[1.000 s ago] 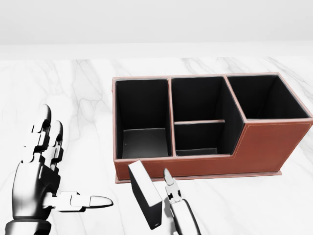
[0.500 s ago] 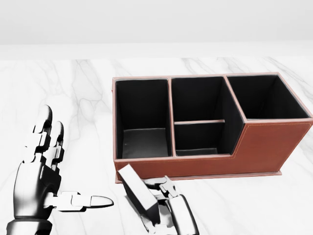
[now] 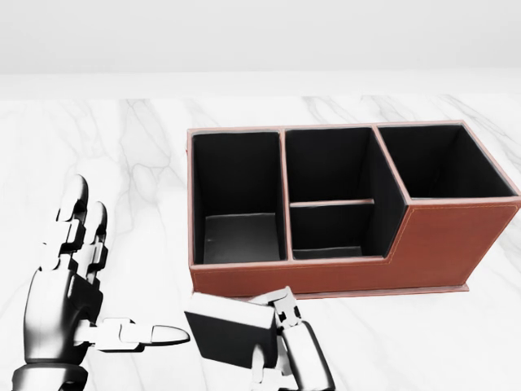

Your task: Pick up the book and place it in the right compartment of the caddy.

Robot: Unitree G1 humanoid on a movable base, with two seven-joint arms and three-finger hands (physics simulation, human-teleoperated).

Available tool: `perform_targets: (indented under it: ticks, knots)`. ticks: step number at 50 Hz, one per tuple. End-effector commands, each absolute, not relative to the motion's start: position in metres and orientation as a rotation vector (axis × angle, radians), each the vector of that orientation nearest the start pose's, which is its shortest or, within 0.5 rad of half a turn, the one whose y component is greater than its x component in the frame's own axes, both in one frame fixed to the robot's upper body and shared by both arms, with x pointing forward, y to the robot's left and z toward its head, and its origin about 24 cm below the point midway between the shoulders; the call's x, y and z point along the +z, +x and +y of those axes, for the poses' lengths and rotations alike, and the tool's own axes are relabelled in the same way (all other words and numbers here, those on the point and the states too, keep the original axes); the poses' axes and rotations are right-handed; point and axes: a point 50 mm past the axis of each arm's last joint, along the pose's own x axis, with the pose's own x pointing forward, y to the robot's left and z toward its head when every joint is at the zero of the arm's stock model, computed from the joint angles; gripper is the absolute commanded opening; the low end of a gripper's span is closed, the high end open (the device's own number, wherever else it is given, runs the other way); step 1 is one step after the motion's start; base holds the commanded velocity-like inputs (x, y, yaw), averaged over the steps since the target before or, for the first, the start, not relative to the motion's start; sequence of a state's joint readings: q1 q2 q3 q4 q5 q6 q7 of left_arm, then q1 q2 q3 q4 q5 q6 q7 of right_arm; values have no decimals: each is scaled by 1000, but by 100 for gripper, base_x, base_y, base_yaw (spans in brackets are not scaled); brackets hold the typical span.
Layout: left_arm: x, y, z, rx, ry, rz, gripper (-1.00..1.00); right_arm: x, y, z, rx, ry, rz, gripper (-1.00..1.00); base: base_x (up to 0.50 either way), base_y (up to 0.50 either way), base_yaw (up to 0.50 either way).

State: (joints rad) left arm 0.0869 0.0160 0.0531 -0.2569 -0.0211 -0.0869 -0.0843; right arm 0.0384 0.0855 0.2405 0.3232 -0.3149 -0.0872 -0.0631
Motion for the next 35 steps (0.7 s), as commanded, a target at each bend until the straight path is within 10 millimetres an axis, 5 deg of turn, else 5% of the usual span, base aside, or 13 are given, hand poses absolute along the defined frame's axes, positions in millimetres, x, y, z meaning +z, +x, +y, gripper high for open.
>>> perform_targets:
  ticks: [1,8,25,35]
  knots:
    - [87,233,164,-14,23,-250,100,-5,233,-79,221,-187,126,-100,0,0,0]
    - [90,233,165,-12,22,-260,100,35,248,-82,210,-154,-36,-100,0,0,0]
    - [89,233,165,-13,22,-259,100,54,260,-91,177,-147,-65,-100,0,0,0]
    - [90,234,165,-11,19,-259,100,84,271,-101,148,-132,-128,-100,0,0,0]
